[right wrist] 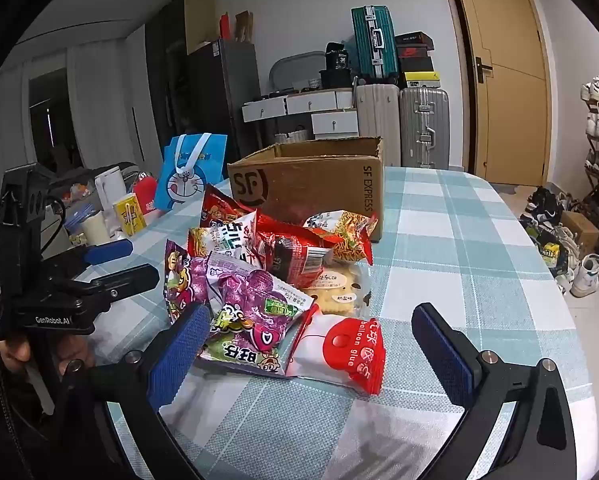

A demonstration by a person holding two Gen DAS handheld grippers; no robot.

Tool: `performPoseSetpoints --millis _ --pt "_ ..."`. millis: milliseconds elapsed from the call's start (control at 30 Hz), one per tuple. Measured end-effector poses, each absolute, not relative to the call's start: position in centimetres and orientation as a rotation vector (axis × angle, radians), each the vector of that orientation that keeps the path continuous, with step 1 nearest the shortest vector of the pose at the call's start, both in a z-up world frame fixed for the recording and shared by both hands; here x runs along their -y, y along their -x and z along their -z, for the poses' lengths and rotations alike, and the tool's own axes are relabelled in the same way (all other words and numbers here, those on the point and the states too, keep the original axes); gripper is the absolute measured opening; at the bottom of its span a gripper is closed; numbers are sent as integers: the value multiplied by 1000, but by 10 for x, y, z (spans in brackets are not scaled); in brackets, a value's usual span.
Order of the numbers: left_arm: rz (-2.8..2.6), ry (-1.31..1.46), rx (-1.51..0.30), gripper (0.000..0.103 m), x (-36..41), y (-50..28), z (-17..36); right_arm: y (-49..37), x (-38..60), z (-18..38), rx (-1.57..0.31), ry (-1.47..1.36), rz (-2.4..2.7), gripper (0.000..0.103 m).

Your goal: Organize snacks

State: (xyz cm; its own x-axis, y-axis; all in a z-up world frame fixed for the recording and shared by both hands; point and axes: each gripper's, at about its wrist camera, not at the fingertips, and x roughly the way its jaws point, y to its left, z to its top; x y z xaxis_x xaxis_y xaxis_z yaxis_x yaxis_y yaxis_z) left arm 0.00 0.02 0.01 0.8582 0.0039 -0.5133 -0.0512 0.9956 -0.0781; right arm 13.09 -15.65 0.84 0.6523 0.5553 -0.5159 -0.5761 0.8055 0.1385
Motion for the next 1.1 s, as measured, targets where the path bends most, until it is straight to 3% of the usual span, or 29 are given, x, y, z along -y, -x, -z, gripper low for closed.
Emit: performPoseSetpoints --millis 1100 --pt "-31 93 -543 102 -3 -2 1 -133 158 -7 -586 43 -640 103"
